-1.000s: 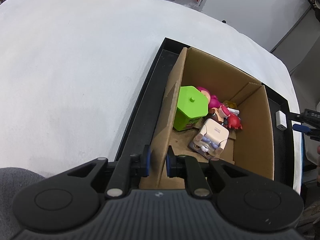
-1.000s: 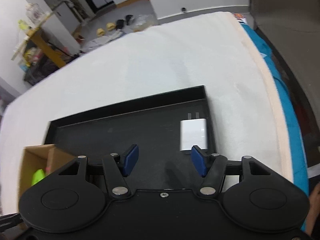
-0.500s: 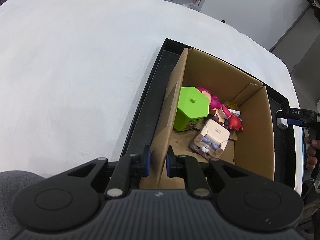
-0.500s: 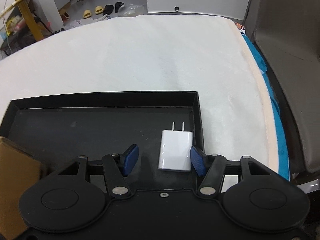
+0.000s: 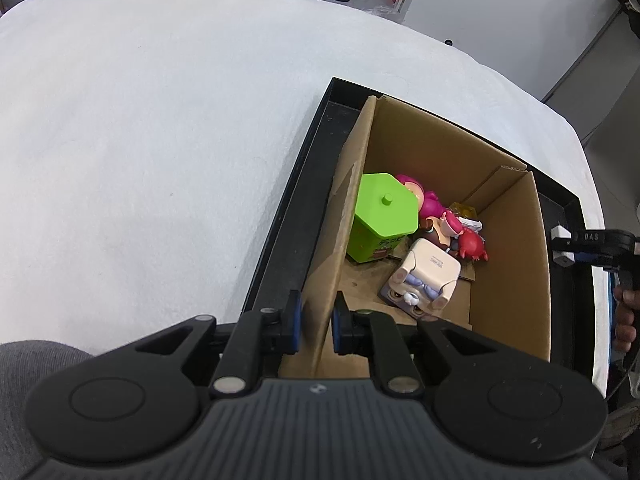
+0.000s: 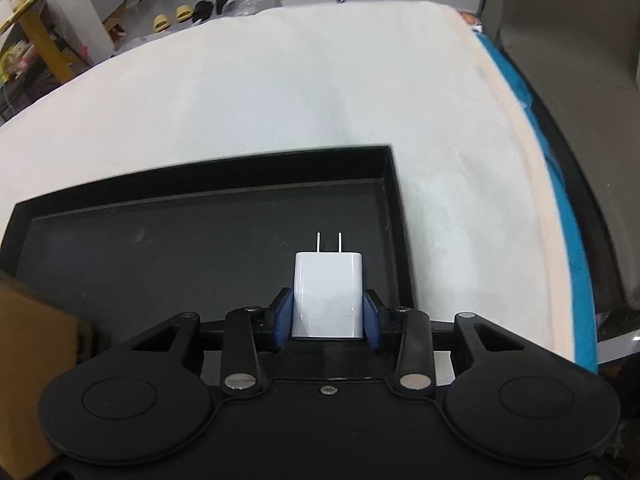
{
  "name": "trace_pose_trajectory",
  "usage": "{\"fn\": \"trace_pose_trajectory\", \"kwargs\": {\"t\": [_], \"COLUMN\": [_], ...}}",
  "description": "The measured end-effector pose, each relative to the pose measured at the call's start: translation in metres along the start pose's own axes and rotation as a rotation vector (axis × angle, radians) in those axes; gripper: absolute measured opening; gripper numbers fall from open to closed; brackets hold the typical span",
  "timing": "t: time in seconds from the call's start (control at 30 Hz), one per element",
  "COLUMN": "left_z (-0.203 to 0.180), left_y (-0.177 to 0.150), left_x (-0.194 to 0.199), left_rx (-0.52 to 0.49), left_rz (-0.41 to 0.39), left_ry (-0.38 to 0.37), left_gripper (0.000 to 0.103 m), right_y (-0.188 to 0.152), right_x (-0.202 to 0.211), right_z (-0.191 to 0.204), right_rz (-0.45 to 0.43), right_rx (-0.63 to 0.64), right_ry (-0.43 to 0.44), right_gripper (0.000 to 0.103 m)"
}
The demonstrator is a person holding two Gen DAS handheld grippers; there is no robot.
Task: Organize rigid objects
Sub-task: 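Close the right gripper on the white charger and lift it, then carry the white charger over the cardboard box and release it inside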
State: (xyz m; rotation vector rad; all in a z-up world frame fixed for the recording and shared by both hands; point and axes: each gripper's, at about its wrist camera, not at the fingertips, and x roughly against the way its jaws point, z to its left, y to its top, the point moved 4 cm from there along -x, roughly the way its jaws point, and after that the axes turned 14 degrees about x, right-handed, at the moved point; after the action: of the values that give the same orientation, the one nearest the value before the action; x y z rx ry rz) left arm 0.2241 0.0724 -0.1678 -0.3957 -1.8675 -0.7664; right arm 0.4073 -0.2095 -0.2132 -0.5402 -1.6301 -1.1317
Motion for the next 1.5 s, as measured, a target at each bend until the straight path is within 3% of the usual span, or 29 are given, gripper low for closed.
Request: {"fn": "trace_pose_trajectory", "kwargs": {"t": [0.2, 0.57, 0.83, 1.03, 1.5], "left_z": [0.0, -0.002, -0.007, -0.01, -0.012], "left_y": [0.0, 0.0, -0.001, -0.002, -0.003], "left_x": [0.0, 0.0, 0.001, 0.001, 0.001], "left_rx": [0.001, -0.005, -0.016, -0.029, -0.032], "left_rz": [0.0, 0.014, 0.008, 0.006, 0.005], "left_ry": [0.002, 0.004, 0.026, 0.045, 0.063], "left_gripper": [0.013, 0.013, 0.013, 0.013, 0.012], "right_y": [-0.011, -0.027, -0.023, -0.019, -0.024], "right_x": [0.01, 0.016, 0.011, 0.006, 0.039], "right_z": [0.014, 0.014, 0.015, 0.03, 0.027], "right_rz": [0.038, 0.088, 0.068, 0.063, -0.002], "right_rx": [0.043, 0.057, 0.054, 0.139, 0.078], "right_ry": [0.053, 0.063, 0.024, -0.03, 0.109], "right_gripper": [0.036, 0.037, 0.038, 0.037, 0.036]}}
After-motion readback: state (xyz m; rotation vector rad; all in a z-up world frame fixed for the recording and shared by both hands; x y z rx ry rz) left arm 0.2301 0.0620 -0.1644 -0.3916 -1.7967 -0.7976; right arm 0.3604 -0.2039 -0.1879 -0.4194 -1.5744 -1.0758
